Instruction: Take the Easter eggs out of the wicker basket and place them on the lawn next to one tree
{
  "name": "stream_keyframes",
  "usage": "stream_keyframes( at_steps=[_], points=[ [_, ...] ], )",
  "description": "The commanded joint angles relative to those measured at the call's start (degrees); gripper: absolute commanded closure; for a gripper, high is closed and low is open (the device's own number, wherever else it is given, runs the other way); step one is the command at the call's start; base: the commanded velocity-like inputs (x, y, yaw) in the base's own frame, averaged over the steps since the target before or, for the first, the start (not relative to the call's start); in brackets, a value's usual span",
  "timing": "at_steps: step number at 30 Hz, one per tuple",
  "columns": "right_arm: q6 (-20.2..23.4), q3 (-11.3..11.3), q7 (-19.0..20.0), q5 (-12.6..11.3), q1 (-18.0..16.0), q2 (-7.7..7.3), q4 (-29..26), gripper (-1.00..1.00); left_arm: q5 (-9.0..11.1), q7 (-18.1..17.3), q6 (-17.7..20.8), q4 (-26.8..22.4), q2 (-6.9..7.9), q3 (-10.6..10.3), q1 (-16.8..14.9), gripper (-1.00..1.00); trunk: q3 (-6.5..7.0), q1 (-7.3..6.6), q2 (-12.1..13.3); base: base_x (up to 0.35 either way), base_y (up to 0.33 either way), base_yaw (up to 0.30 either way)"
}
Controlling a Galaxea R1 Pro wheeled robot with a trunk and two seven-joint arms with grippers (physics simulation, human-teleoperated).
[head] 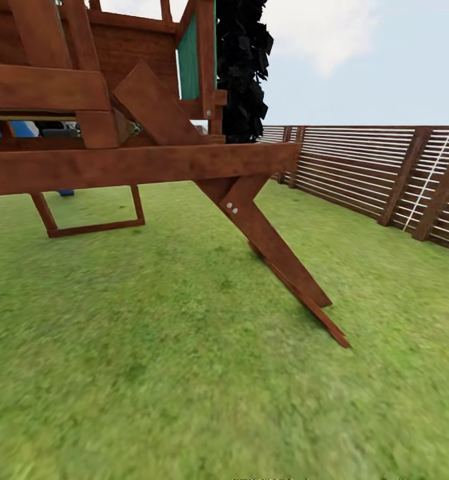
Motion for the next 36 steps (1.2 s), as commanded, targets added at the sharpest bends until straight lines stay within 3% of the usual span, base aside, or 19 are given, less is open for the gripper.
stream_keyframes(
  at_steps=[1, 36],
  points=[
    [-0.3, -0.4, 0.0, -0.2, 0.0, 0.03, 0.1, -1.00, 0.0, 0.1, -0.2, 0.0, 0.05, -0.4, 0.0, -1.00, -0.10, 0.00, 0.0, 0.000, 0.000, -0.254],
    [-0.3, -0.4, -0.1, -0.2, 0.0, 0.03, 0.1, -1.00, -0.1, 0.0, -0.2, 0.0, 0.37, -0.4, 0.0, -1.00, -1.70, 0.00, 0.0, 0.000, 0.000, -0.254]
  ],
)
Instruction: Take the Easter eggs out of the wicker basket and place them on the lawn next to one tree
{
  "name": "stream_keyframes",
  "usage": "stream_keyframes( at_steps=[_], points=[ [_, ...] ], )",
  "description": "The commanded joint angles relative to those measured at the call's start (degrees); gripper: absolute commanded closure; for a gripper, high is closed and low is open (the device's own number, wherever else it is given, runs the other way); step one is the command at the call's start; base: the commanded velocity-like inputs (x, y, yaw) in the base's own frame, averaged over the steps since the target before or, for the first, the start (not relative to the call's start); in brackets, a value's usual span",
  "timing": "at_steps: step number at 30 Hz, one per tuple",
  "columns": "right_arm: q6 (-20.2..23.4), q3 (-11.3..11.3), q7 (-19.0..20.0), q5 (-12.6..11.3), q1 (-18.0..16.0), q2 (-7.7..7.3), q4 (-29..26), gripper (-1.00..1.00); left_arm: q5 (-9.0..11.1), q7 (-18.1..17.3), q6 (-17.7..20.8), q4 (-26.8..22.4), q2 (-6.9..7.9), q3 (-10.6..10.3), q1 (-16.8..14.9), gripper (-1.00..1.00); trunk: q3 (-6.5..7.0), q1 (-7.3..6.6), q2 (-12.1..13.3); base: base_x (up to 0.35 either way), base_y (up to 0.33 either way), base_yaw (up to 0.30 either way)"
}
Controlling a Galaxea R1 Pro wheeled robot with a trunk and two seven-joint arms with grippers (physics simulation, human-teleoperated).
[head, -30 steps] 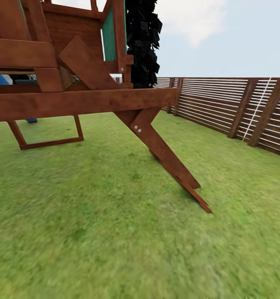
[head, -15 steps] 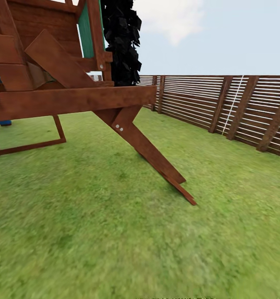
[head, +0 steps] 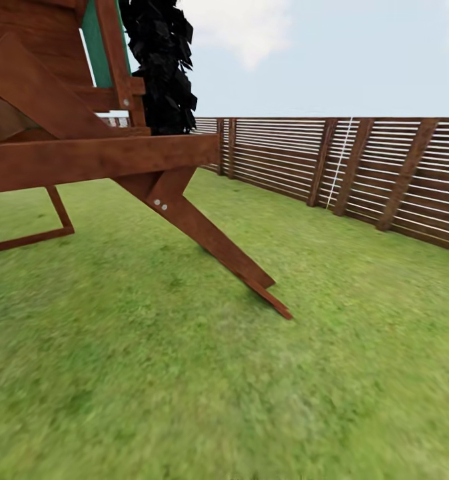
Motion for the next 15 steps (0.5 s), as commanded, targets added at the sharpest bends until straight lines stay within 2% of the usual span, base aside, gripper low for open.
stream_keyframes(
  at_steps=[1, 9, 15],
  points=[
    [-0.3, -0.4, 0.0, -0.2, 0.0, 0.04, 0.0, -1.00, 0.0, 0.0, -0.2, 0.0, 0.03, -0.4, 0.0, -1.00, -0.11, 0.00, 0.0, 0.000, 0.000, -0.254],
    [-0.3, -0.4, 0.0, -0.2, 0.0, 0.11, 0.0, -1.00, 0.0, 0.1, -0.2, 0.0, 0.00, -0.7, 0.0, -1.00, -0.48, 0.00, 0.0, 0.000, 0.000, -0.254],
    [-0.4, -0.4, -0.1, -0.2, 0.0, 0.13, 0.0, -1.00, 0.0, 0.1, -0.2, 0.0, -0.02, -3.2, 0.0, -1.00, -0.77, 0.00, 0.0, 0.000, 0.000, -0.254]
  ],
)
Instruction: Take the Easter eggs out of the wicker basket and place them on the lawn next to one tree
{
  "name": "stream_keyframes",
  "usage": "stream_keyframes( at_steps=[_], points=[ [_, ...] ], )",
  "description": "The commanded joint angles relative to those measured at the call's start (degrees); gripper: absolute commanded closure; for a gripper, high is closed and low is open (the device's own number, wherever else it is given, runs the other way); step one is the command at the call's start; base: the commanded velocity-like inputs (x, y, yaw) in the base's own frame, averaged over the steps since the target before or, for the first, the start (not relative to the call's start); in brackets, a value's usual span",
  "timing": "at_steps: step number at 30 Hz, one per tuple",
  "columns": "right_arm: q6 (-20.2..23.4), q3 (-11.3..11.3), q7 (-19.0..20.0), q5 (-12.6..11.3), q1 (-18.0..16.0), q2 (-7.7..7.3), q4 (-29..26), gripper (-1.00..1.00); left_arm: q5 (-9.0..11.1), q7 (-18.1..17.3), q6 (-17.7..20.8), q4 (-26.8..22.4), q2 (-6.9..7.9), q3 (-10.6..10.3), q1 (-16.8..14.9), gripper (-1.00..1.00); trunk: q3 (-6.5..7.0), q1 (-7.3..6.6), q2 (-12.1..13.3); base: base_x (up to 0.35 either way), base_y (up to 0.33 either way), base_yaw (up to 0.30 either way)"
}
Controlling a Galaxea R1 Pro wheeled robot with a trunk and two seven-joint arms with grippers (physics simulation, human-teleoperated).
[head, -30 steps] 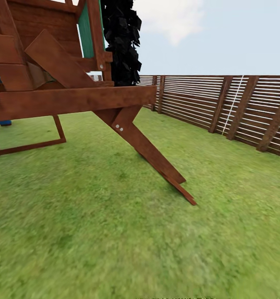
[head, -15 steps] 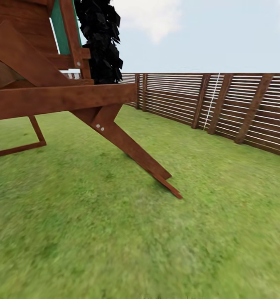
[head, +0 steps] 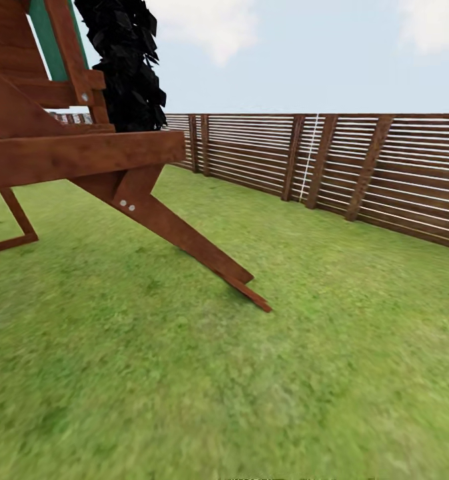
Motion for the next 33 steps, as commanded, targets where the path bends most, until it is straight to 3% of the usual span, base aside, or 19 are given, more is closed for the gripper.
stream_keyframes(
  at_steps=[1, 12, 33],
  points=[
    [-0.3, -0.5, 0.0, -0.2, 0.0, 0.04, 0.1, -1.00, 0.0, 0.1, -0.2, 0.0, 0.01, -0.5, 0.0, -1.00, -0.11, 0.00, 0.0, 0.000, 0.000, -0.254],
    [-0.3, -0.5, -0.1, -0.2, 0.0, 0.04, 0.1, -1.00, 0.0, 0.1, -0.2, 0.0, 0.16, -0.9, 0.0, -1.00, -0.65, 0.00, 0.0, 0.096, 0.000, -0.253],
    [-0.4, -0.4, -0.2, -0.1, 0.0, 0.16, 0.1, -1.00, -1.4, 0.1, -1.0, 0.0, 0.24, -0.9, 0.0, -1.00, -1.88, 0.00, 0.0, 0.309, -0.024, -0.232]
  ],
)
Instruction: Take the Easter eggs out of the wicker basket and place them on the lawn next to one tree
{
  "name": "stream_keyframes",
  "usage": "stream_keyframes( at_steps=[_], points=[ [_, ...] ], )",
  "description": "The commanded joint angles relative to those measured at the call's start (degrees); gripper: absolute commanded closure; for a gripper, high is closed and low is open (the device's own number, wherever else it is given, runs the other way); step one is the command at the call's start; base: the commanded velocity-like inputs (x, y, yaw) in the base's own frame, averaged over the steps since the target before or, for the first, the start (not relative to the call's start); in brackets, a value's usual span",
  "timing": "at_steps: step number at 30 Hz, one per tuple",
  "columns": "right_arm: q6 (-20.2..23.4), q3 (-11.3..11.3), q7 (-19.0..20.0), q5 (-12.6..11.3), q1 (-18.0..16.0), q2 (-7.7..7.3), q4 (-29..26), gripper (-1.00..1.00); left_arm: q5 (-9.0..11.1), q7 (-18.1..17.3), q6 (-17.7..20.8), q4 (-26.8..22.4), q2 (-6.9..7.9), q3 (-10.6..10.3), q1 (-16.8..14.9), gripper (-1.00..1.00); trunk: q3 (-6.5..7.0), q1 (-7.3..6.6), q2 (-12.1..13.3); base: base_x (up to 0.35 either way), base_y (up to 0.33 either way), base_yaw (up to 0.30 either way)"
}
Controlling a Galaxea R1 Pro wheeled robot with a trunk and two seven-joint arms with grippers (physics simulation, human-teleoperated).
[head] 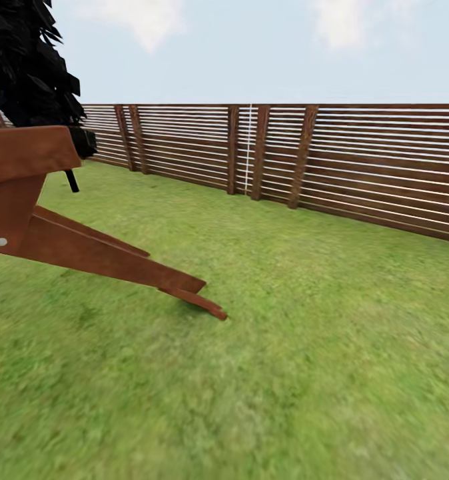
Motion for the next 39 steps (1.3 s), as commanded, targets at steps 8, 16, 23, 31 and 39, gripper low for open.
stream_keyframes(
  at_steps=[8, 16, 23, 31, 39],
  points=[
    [-0.3, -0.4, 0.0, -0.1, 0.0, 0.15, 0.1, -1.00, -0.2, 0.1, -0.2, 0.0, 0.03, -0.3, 0.0, -1.00, -0.58, 0.03, 0.0, 0.304, -0.071, -0.215],
    [-0.3, -0.4, 0.0, -0.1, 0.0, 0.27, 0.1, -1.00, -0.1, 0.1, -0.5, 0.0, 0.06, -0.3, 0.0, -1.00, -1.12, 0.03, 0.0, 0.304, -0.088, -0.210],
    [-0.3, -0.4, 0.0, -0.1, 0.0, 0.24, 0.1, -1.00, -0.2, 0.1, -0.6, 0.0, 0.05, -0.3, 0.0, -1.00, -1.61, 0.03, 0.0, 0.287, -0.108, -0.200],
    [-0.3, -0.3, 0.0, 0.0, 0.0, 0.48, 0.1, -1.00, -0.2, 0.1, -0.6, 0.0, 0.05, -0.3, 0.0, -1.00, -2.18, 0.03, 0.0, 0.271, -0.031, -0.197],
    [-0.3, -0.3, 0.0, 0.2, 0.0, 0.64, 0.1, -1.00, -0.1, 0.1, -0.6, 0.0, 0.10, -0.3, 0.0, -1.00, -2.75, 0.03, 0.0, 0.272, -0.001, -0.196]
  ],
)
